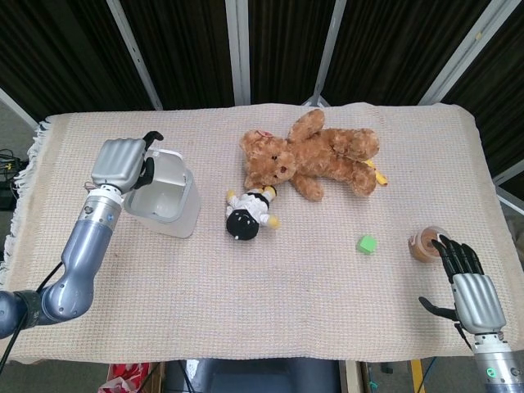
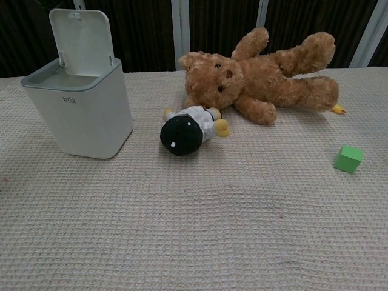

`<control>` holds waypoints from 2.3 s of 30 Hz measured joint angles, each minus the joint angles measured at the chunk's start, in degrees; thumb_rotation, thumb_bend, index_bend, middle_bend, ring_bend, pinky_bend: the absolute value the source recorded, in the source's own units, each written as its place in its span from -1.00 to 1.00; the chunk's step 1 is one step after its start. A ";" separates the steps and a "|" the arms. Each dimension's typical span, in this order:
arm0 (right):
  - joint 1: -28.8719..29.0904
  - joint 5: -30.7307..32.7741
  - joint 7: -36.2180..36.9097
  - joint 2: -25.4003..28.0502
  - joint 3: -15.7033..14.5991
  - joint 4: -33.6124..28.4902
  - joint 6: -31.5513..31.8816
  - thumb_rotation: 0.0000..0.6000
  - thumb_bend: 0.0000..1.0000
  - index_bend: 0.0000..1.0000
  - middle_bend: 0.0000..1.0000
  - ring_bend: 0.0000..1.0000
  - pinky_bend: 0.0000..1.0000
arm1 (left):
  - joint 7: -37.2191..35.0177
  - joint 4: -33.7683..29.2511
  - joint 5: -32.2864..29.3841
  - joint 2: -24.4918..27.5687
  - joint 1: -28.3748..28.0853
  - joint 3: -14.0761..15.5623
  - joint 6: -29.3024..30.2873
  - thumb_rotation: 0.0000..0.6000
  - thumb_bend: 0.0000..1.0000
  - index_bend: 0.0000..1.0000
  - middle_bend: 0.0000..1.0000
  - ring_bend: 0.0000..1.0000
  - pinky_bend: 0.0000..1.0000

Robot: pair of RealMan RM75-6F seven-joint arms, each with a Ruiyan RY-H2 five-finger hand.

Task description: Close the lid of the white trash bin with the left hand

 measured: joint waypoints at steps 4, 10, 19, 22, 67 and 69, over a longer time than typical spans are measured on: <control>0.01 -0.13 -0.08 -0.03 -0.06 -0.05 0.01 1.00 -0.62 -1.00 -1.00 -1.00 -1.00 | 0.82 0.40 -2.29 -0.86 -1.62 0.05 0.70 1.00 0.39 -0.48 1.00 0.90 0.92; -0.07 -0.02 0.10 0.03 -0.06 -0.05 0.08 1.00 -0.62 -1.00 -1.00 -1.00 -1.00 | 2.95 0.06 -5.82 -1.29 -3.34 1.04 1.18 1.00 0.39 -0.42 1.00 0.90 0.93; -0.23 -0.18 0.09 0.20 -0.17 -0.05 0.34 1.00 -0.62 -1.00 -1.00 -1.00 -1.00 | 2.99 -0.82 -8.09 -0.08 -3.88 1.90 1.32 1.00 0.39 -0.38 1.00 0.90 0.93; -0.28 -0.19 0.00 0.19 -0.18 -0.04 0.41 1.00 -0.62 -1.00 -1.00 -1.00 -1.00 | 2.46 -1.51 -7.78 0.63 -3.56 2.13 1.09 1.00 0.40 -0.37 1.00 0.90 0.93; -0.95 -1.53 -0.71 0.36 -0.89 -0.26 1.37 1.00 -0.62 -1.00 -1.00 -1.00 -1.00 | -7.47 -9.09 14.47 2.23 8.30 12.90 2.14 1.00 0.41 -0.41 1.00 0.90 0.94; -0.96 -1.49 -0.68 0.37 -0.89 -0.27 1.36 1.00 -0.62 -1.00 -1.00 -1.00 -1.00 | -7.53 -8.83 14.46 1.88 8.33 12.99 1.97 1.00 0.41 -0.40 1.00 0.90 0.94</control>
